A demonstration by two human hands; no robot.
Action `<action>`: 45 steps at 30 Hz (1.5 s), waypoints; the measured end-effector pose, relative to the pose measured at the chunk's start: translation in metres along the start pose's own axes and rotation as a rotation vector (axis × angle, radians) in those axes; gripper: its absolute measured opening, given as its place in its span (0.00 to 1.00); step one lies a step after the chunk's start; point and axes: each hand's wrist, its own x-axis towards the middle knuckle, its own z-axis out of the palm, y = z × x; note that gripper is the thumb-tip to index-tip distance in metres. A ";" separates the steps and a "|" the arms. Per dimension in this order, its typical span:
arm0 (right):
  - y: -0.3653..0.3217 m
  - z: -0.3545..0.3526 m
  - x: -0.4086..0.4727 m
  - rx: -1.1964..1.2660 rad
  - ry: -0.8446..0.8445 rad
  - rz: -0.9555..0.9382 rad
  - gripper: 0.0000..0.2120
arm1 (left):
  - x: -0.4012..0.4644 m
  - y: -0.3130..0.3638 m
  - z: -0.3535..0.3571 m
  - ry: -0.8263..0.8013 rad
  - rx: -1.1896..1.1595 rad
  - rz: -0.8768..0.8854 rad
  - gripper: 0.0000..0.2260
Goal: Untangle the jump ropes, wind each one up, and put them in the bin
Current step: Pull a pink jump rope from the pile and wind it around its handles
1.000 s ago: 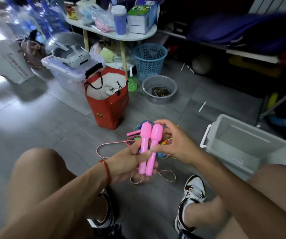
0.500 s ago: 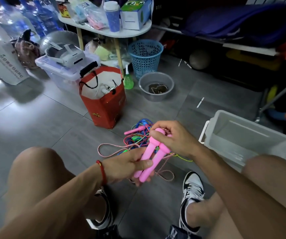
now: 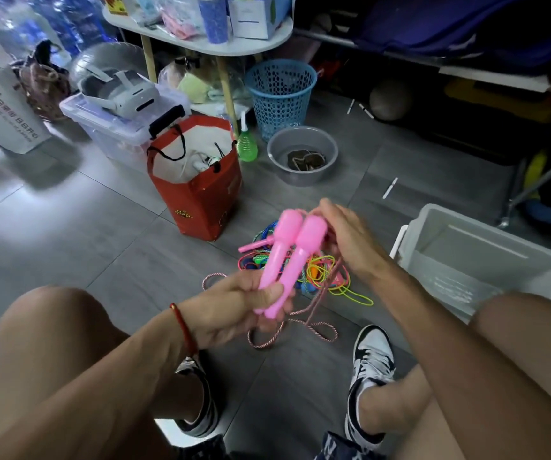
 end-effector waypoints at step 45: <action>-0.043 0.010 -0.032 -0.948 -0.456 -0.635 0.26 | -0.006 -0.011 -0.016 -0.072 1.273 -0.270 0.09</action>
